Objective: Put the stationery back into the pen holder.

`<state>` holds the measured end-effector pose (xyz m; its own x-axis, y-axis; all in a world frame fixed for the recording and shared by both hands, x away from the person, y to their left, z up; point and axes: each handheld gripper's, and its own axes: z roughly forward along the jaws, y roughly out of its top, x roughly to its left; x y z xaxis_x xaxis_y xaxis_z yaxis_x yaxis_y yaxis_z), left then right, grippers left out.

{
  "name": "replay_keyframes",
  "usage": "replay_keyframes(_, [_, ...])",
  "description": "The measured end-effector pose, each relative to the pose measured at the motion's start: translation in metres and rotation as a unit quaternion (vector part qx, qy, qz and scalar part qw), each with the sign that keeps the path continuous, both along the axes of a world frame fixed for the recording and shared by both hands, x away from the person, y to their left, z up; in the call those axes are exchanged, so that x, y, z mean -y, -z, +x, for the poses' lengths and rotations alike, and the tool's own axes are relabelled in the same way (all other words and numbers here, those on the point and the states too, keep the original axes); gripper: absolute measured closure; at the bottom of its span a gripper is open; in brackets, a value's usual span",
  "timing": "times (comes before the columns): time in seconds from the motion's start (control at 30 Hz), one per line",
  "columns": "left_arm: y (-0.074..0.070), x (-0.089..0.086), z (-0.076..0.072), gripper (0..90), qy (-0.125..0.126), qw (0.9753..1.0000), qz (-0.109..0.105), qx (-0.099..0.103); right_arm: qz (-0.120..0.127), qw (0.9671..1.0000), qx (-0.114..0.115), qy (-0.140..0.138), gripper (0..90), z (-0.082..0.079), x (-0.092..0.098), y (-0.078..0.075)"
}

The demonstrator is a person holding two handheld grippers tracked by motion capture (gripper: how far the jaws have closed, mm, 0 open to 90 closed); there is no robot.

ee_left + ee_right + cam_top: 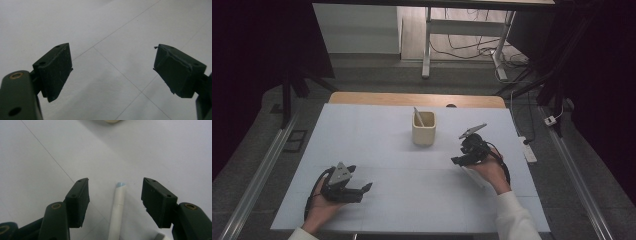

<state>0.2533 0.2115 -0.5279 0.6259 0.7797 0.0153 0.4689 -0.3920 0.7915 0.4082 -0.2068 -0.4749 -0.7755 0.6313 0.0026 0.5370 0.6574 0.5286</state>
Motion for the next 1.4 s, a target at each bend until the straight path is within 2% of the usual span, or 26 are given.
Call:
replay_keyframes(0.27, [0.0, 0.0, 0.0, 15.3, 0.001, 1.0, 0.0, 0.0, -0.028, 0.9995, -0.014, 0.002, 39.3, 0.003, -0.002, 0.01])
replay_keyframes(0.5, [0.0, 0.0, 0.0, 15.3, 0.002, 1.0, 0.001, -0.001, -0.042, 0.9989, -0.02, 0.002, 44.6, 0.004, -0.002, 0.016])
replay_keyframes(1.03, [0.0, 0.0, 0.0, 15.3, 0.001, 1.0, 0.001, 0.0, -0.081, 0.9962, -0.031, 0.004, 64.2, 0.004, -0.005, 0.023])
replay_keyframes(1.23, [0.0, 0.0, 0.0, 15.3, 0.001, 1.0, 0.001, 0.0, -0.08, 0.9959, -0.04, 0.014, 76.3, 0.002, -0.008, 0.023])
replay_keyframes(1.4, [0.0, 0.0, -0.001, 15.3, 0.001, 1.0, 0.002, 0.0, -0.08, 0.9958, -0.042, 0.017, 77.9, 0.002, -0.008, 0.023])
